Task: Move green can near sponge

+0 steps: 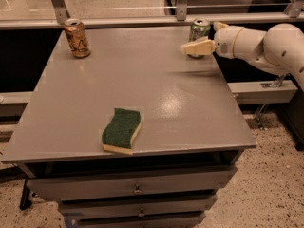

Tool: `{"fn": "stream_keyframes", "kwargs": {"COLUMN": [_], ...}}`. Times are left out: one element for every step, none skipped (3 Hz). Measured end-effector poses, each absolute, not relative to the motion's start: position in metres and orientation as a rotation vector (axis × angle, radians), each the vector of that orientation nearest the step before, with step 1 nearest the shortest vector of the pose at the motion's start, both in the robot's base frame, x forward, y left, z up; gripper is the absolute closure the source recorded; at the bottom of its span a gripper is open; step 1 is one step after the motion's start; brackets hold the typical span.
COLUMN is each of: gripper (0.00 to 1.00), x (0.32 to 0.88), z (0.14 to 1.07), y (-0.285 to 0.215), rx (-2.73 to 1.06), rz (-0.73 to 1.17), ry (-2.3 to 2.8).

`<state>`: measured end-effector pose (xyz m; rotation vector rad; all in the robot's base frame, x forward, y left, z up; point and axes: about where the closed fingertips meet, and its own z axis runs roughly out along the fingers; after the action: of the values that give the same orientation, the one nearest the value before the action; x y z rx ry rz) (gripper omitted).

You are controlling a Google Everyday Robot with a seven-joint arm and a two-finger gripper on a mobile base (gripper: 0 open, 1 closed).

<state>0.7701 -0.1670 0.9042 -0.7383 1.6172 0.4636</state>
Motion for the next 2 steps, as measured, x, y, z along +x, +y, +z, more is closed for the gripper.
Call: {"fn": "stream_keyframes", "kwargs": {"gripper": [0.00, 0.18], "x": [0.787, 0.799], "z": [0.901, 0.894], "y": [-0.155, -0.151], "rx": [-0.734, -0.760], "rz": [0.470, 0.467], "ry": [1.593, 1.583]}}
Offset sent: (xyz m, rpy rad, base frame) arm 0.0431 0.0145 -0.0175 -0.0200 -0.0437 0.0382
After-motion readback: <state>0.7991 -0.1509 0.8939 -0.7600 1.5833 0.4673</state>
